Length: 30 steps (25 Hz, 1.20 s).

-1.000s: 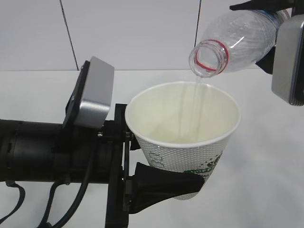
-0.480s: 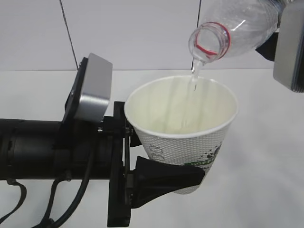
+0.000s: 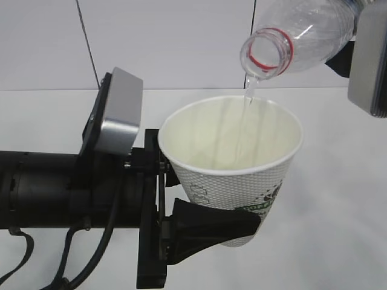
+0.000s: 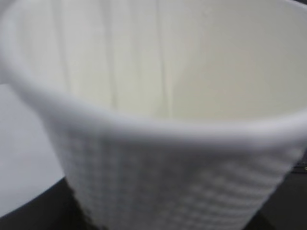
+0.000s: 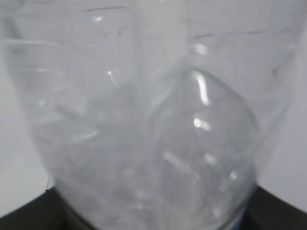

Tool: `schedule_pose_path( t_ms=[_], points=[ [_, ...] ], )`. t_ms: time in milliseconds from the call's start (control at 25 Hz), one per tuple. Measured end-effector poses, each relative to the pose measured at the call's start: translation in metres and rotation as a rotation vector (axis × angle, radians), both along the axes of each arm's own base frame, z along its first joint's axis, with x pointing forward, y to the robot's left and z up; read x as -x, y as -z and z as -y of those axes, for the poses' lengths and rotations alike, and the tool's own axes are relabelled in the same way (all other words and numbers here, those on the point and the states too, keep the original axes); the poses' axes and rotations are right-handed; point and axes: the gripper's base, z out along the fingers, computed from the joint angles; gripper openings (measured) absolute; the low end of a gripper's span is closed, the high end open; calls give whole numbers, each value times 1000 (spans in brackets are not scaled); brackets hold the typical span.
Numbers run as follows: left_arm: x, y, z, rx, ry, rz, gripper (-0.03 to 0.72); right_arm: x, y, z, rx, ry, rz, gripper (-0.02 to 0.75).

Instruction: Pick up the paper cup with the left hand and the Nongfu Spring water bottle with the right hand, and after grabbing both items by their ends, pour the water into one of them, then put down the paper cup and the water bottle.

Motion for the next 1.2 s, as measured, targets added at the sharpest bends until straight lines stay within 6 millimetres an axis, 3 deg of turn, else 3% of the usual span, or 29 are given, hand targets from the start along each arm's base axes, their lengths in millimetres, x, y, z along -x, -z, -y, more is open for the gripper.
schedule_pose_path(
  t_ms=[1200],
  points=[
    [-1,2,0,-22,-17,0,493,0,0,0,0,0,1,438]
  ],
)
